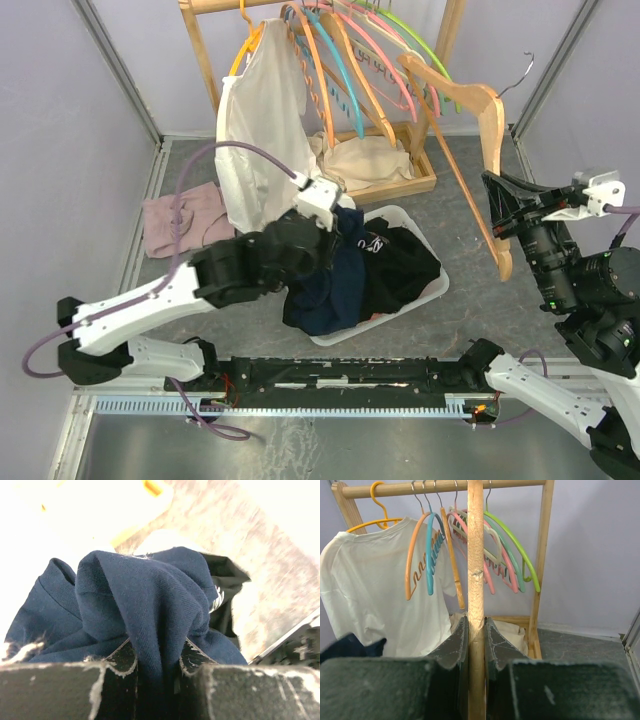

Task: Remove the t-shirt from the hanger
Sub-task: Place the T-shirt in the bin.

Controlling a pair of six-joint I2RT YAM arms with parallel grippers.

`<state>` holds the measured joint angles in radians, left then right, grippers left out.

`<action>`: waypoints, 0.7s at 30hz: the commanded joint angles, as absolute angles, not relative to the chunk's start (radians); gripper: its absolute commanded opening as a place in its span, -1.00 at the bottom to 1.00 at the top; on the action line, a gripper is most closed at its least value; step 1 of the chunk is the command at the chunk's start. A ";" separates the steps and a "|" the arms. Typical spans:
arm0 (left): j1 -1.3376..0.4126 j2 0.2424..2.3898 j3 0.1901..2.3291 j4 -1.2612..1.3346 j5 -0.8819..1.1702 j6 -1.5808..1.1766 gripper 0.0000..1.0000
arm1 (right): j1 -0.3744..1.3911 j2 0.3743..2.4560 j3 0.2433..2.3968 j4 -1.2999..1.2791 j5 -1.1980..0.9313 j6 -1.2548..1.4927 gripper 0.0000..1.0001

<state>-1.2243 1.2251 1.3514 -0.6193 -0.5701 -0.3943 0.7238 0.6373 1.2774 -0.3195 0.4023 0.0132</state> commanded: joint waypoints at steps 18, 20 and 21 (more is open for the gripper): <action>-1.222 1.165 1.759 -0.434 -0.330 -0.070 -0.95 | 0.724 0.609 1.267 -0.264 0.432 0.000 -0.96; -1.222 1.195 1.766 -0.463 -0.326 -0.091 -0.95 | 0.724 0.608 1.266 -0.264 0.436 -0.001 -0.96; -1.222 1.204 1.760 -0.470 -0.319 -0.106 -0.95 | 0.723 0.607 1.264 -0.264 0.438 -0.002 -0.96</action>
<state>-1.2213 1.1641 1.7199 -0.5259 -0.3641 -0.1196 0.7238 0.6197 1.2636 -0.3183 0.4168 0.0109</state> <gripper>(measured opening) 0.204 0.161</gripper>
